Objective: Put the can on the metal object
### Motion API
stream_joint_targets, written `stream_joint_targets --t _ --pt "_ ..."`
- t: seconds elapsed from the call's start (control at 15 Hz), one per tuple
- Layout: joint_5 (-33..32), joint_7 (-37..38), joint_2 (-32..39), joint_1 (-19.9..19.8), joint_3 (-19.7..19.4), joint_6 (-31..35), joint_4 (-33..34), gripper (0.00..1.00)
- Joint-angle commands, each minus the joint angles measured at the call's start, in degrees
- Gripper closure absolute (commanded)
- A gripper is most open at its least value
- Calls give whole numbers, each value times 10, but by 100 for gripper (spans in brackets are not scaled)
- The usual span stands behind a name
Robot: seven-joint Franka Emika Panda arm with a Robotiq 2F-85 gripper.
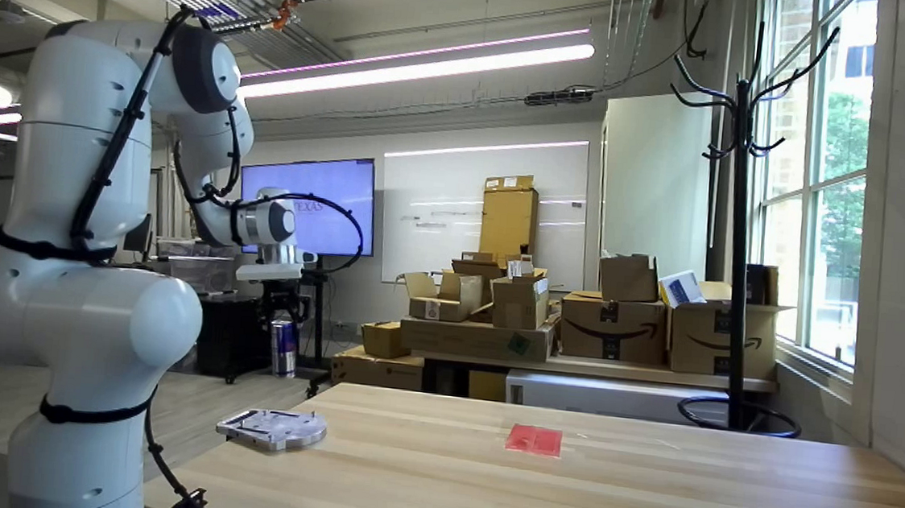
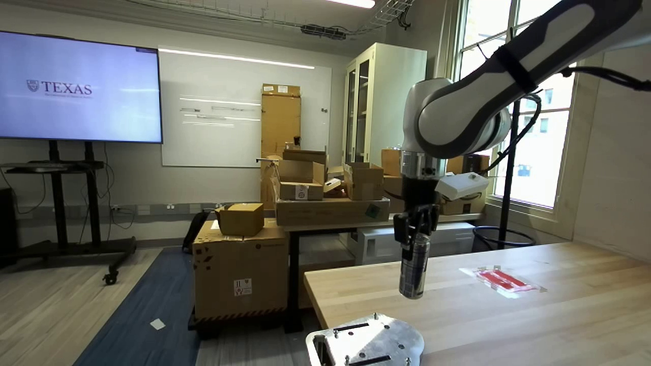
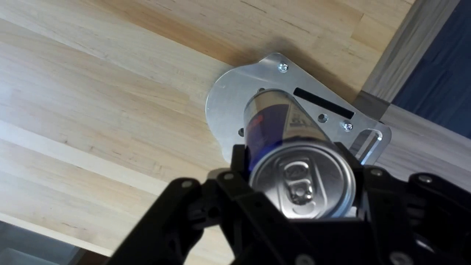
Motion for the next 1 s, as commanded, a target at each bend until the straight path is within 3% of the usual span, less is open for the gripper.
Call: stream_joint_targets --t 0.0,0.93 --pt "-16 -13 18 9 12 1 21 67" --pt "-40 -22 134 14 7 39 96 67"
